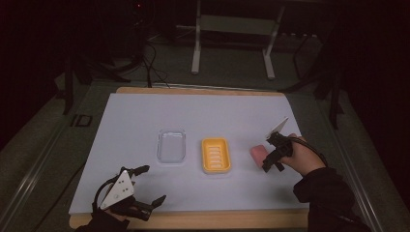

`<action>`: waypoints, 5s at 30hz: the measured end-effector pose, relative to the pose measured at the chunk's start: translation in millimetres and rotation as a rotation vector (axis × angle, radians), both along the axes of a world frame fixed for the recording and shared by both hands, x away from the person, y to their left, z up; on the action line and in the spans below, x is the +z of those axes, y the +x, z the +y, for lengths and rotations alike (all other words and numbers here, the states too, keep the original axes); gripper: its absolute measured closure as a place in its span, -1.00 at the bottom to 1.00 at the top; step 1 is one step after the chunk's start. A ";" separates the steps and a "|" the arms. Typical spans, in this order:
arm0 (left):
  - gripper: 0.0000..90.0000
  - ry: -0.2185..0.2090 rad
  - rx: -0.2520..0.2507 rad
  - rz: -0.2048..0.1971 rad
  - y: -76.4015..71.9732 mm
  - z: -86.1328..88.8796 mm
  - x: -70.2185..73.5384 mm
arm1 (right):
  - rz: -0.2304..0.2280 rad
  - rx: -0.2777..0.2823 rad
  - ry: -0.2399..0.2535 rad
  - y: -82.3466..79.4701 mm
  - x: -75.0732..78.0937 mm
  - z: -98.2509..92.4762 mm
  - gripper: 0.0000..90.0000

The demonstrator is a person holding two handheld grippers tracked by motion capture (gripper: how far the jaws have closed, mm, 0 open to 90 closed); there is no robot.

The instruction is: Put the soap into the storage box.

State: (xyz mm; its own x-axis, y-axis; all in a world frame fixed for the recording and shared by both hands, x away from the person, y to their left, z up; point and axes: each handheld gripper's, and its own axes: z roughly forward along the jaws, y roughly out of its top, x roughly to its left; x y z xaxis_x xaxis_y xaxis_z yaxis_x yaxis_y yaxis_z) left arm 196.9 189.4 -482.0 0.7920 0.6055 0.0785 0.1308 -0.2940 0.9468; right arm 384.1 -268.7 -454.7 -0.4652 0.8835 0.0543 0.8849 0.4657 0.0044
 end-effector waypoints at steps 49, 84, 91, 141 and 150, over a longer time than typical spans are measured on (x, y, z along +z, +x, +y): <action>-0.99 0.008 -0.013 0.002 -0.7 -0.7 -0.5 | -0.139 -0.031 -0.001 37.2 -44.1 24.9 -0.17; -0.99 0.008 -0.006 -0.001 -0.1 -1.1 -0.5 | -0.246 -0.246 0.076 6.9 48.4 53.5 -0.16; -0.99 0.010 -0.004 0.000 0.3 -1.5 -0.8 | -0.269 -0.226 0.104 2.7 61.1 70.3 -0.16; -0.99 0.012 -0.022 -0.014 -3.5 -1.5 0.7 | -0.227 -0.281 0.205 7.0 -10.7 173.7 -0.16; -0.99 0.011 -0.022 -0.013 -3.4 -1.4 0.7 | -0.207 -0.291 0.183 5.8 -29.7 175.9 -0.16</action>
